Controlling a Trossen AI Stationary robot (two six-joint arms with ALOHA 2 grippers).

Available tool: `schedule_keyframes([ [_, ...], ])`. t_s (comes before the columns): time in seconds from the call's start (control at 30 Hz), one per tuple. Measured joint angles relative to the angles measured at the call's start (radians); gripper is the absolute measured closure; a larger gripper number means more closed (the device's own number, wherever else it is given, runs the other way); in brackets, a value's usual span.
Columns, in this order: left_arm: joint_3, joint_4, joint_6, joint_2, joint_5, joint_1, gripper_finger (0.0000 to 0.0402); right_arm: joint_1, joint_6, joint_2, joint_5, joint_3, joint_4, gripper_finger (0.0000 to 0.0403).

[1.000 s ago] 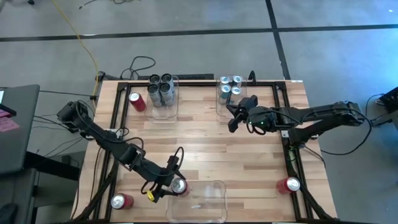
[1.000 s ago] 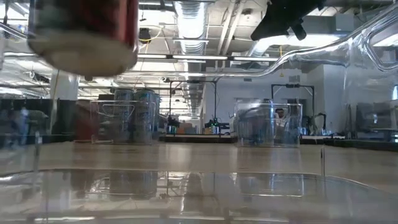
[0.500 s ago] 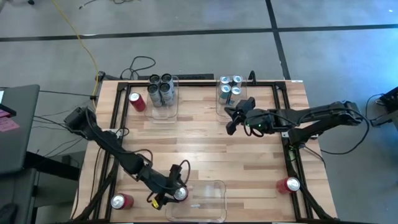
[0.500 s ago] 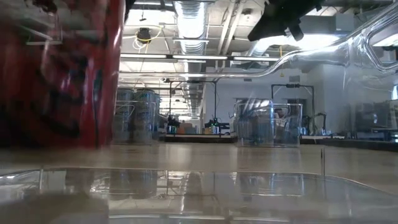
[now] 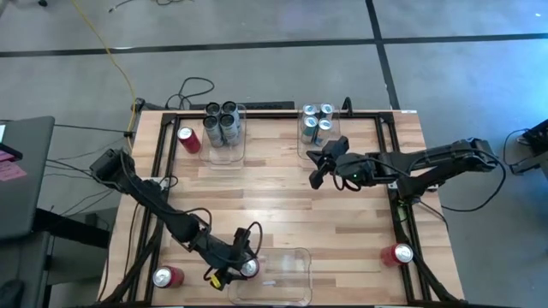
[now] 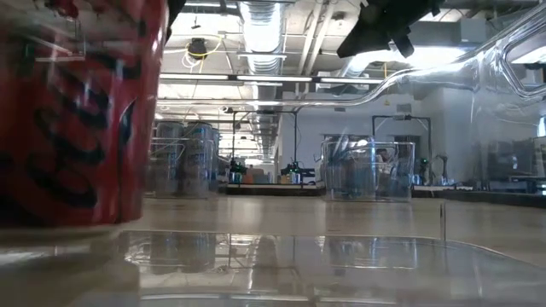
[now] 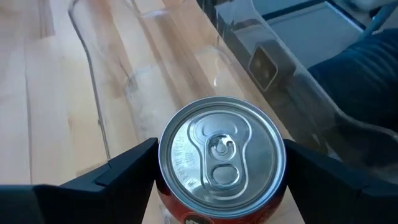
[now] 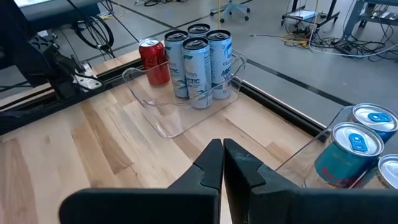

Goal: Sort soda cans
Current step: Put the top right red and black soda can into the bottom transparent bin

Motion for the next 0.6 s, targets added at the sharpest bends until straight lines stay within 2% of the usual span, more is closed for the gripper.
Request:
schedule_keyframes([
  [0.37, 0.000, 0.001, 0.038, 0.000, -0.016, -0.019, 0.0088, 0.000, 0.000, 0.000, -0.001, 0.000, 0.006, 0.0371],
  [0.6, 0.001, -0.013, -0.012, -0.002, -0.020, -0.014, 0.0054, 0.000, 0.001, 0.000, -0.001, 0.000, 0.007, 0.0371],
])
